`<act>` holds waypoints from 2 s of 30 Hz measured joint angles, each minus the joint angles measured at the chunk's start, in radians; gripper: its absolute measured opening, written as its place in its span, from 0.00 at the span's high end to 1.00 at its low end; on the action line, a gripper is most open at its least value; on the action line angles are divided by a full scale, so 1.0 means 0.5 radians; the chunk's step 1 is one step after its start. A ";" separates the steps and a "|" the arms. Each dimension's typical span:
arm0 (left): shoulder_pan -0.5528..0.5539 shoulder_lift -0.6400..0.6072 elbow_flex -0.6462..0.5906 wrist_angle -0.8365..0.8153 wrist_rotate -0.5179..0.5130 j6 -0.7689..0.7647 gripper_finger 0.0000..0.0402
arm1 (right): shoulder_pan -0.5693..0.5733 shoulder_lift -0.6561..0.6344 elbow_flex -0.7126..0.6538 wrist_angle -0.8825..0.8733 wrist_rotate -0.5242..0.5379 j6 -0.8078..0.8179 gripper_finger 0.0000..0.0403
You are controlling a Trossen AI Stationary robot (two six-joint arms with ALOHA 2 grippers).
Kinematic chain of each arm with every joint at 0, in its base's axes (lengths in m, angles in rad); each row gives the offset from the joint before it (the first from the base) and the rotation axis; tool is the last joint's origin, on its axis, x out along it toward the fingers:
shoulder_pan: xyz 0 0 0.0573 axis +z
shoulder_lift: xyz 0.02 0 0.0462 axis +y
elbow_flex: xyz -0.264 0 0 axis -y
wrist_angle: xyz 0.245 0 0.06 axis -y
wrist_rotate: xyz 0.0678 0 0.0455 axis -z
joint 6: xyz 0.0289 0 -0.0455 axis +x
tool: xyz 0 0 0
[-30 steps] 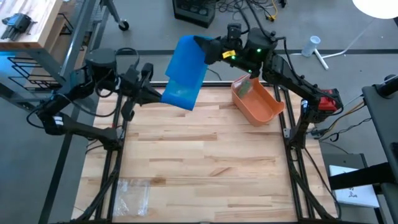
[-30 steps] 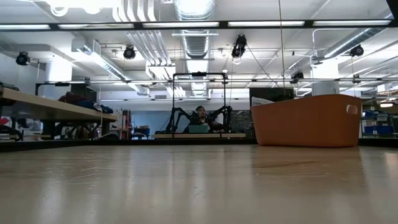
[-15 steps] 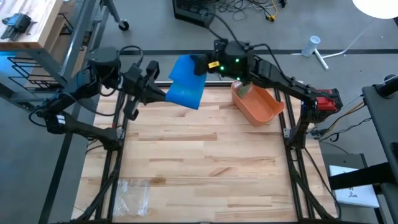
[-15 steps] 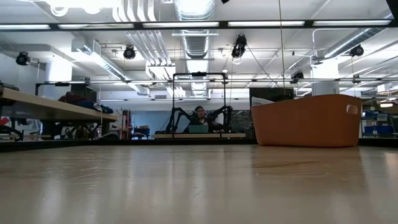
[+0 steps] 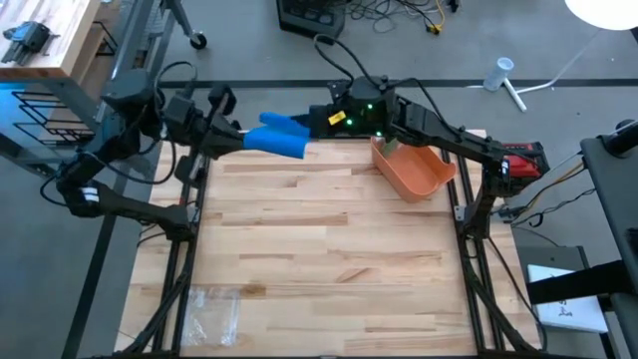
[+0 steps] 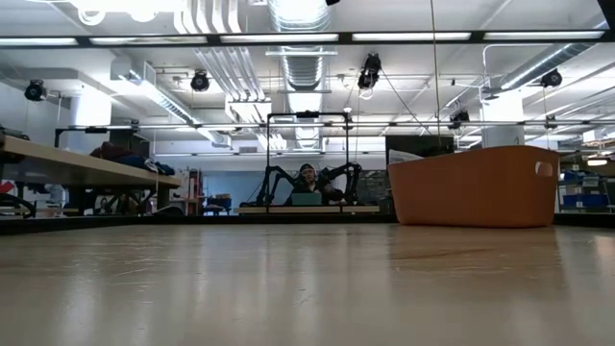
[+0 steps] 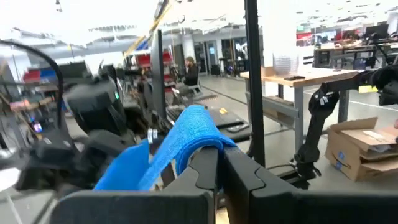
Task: Roll bandage
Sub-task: Roll the blue bandage
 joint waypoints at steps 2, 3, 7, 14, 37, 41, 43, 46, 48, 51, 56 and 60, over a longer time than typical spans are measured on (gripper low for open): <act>0.000 -0.009 0.029 0.000 0.001 0.011 1.00 | 0.007 0.000 0.000 0.004 -0.087 0.038 0.90; 0.000 -0.013 0.045 0.000 0.001 0.012 1.00 | 0.008 0.000 0.000 0.005 -0.130 0.041 0.87; 0.000 -0.021 0.113 0.000 0.000 0.012 1.00 | 0.003 0.000 0.005 0.000 -0.302 0.040 0.75; 0.000 -0.029 0.192 0.094 0.031 -0.131 1.00 | 0.000 0.000 0.056 0.037 -0.502 -0.156 0.54; 0.002 -0.053 0.194 0.308 0.559 -0.132 1.00 | 0.017 0.022 0.056 0.242 -0.506 0.994 0.35; 0.003 -0.114 0.195 0.089 0.562 -0.004 1.00 | -0.007 0.025 0.053 0.183 -0.575 1.262 0.36; 0.003 -0.152 0.195 -0.059 0.561 0.055 1.00 | -0.026 0.026 0.053 0.190 -0.706 1.425 0.38; 0.003 -0.196 0.195 -0.251 0.552 0.115 1.00 | -0.045 0.025 0.054 0.174 -0.906 1.622 0.39; 0.003 -0.213 0.194 -0.286 0.548 0.111 1.00 | -0.056 0.026 0.054 0.135 -0.988 1.652 0.40; 0.003 -0.229 0.187 -0.307 0.546 0.060 1.00 | -0.078 0.026 0.054 0.142 -1.057 1.448 0.42; 0.004 -0.233 0.186 -0.329 0.540 -0.061 1.00 | -0.086 -0.013 0.054 0.330 -1.017 0.882 0.44; 0.004 -0.209 0.184 -0.206 0.409 -0.329 1.00 | 0.015 -0.076 0.115 0.412 -0.919 0.229 0.46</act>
